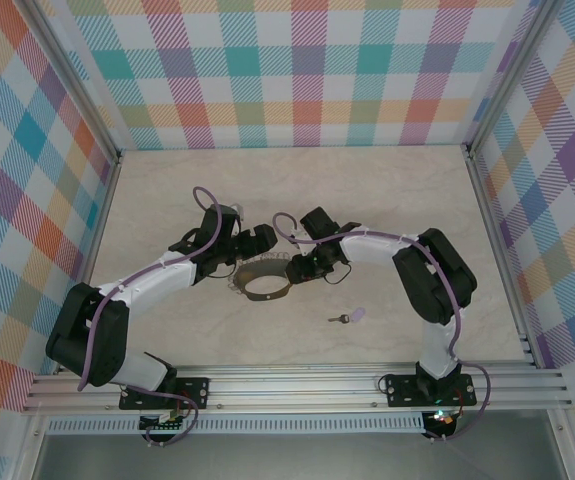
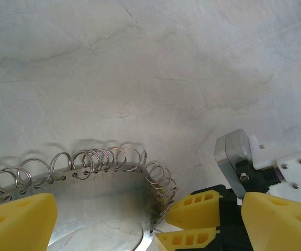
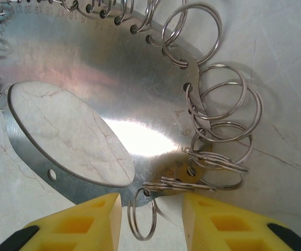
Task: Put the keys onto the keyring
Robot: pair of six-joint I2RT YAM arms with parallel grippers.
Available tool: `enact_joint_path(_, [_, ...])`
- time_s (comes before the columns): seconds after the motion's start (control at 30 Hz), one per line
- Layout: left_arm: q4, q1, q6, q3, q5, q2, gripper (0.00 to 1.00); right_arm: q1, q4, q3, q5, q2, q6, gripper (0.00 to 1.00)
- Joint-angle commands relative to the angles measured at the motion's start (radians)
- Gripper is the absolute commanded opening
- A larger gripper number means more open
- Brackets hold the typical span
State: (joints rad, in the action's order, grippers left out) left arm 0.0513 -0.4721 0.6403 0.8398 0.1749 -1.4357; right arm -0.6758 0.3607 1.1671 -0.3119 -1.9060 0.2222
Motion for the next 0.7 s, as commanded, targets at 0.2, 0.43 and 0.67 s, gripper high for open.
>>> enact_joint_path(0.2, [-0.014,0.004,0.015,-0.014,0.006,0.014,0.91,-0.014,-0.003,0.019,-0.079,-0.025,-0.041,0.35])
enact_joint_path(0.43, [-0.018,0.004,0.016,-0.011,0.009,0.008,0.91,-0.014,0.005,-0.007,-0.044,-0.004,-0.040,0.33])
enact_joint_path(0.67, [-0.018,0.005,0.016,-0.010,0.013,0.011,0.91,-0.014,0.011,-0.018,-0.005,0.003,-0.036,0.30])
